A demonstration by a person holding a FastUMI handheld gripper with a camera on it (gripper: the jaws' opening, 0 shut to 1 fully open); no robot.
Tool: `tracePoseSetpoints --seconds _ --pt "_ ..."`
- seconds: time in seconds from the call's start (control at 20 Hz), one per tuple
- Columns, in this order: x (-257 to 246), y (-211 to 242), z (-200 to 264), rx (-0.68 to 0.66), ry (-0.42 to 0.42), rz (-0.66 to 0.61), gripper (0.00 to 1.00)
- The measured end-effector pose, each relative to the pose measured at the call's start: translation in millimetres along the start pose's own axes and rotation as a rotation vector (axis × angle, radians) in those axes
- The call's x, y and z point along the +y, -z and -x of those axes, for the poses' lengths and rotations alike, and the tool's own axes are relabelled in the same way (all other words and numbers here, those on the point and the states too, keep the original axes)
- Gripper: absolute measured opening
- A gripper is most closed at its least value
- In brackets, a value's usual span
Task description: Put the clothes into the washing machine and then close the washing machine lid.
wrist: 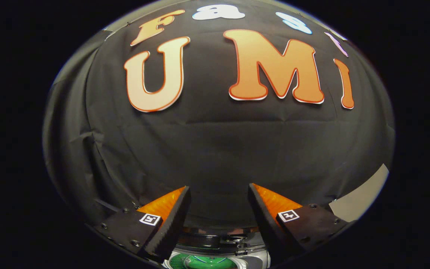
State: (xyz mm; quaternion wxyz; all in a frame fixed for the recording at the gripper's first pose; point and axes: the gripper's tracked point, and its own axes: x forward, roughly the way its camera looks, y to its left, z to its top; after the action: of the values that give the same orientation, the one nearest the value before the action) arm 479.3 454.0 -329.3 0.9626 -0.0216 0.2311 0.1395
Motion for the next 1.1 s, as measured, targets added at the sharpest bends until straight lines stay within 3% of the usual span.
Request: tracePoseSetpoints --seconds 0.25,0.6,1.1 --pt "-10 20 -25 0.015 0.036 -0.035 0.98" --pt "-12 19 -14 0.000 0.024 -0.040 0.98" --pt "-7 38 52 -0.063 0.019 -0.018 0.98"
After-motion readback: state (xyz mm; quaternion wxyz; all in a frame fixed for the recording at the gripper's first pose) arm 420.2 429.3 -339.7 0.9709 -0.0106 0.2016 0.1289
